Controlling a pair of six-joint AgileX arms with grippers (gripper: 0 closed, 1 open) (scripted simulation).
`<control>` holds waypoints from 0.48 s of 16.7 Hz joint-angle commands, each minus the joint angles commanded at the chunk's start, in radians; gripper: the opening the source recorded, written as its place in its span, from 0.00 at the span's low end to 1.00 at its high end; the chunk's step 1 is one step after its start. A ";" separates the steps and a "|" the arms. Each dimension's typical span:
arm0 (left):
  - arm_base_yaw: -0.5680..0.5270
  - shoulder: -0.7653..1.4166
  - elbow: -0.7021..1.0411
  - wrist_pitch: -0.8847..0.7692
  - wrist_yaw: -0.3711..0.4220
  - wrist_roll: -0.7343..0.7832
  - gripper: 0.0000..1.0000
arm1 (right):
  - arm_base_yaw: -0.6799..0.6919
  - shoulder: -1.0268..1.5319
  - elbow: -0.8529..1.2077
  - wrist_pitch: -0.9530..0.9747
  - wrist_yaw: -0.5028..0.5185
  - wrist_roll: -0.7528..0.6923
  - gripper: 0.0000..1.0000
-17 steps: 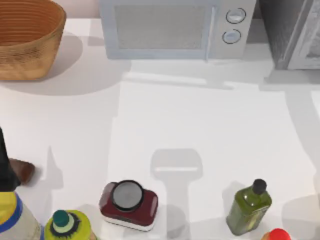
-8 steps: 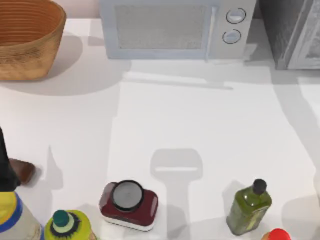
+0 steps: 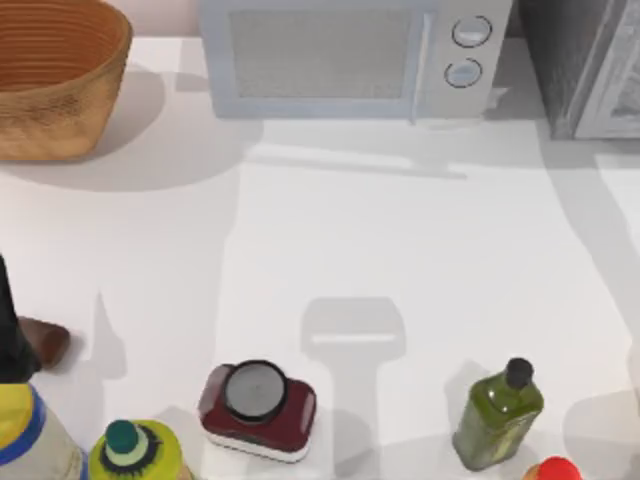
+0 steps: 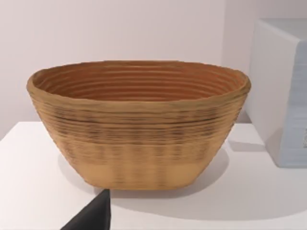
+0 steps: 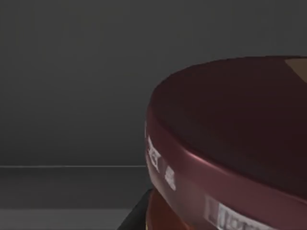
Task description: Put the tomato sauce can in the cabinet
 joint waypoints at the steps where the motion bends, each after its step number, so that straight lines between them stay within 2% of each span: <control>1: 0.000 0.000 0.000 0.000 0.000 0.000 1.00 | -0.007 0.045 0.041 0.005 -0.006 0.001 0.00; 8: 0.000 0.000 0.000 0.000 0.000 0.000 1.00 | -0.052 0.411 0.334 0.058 -0.056 0.001 0.00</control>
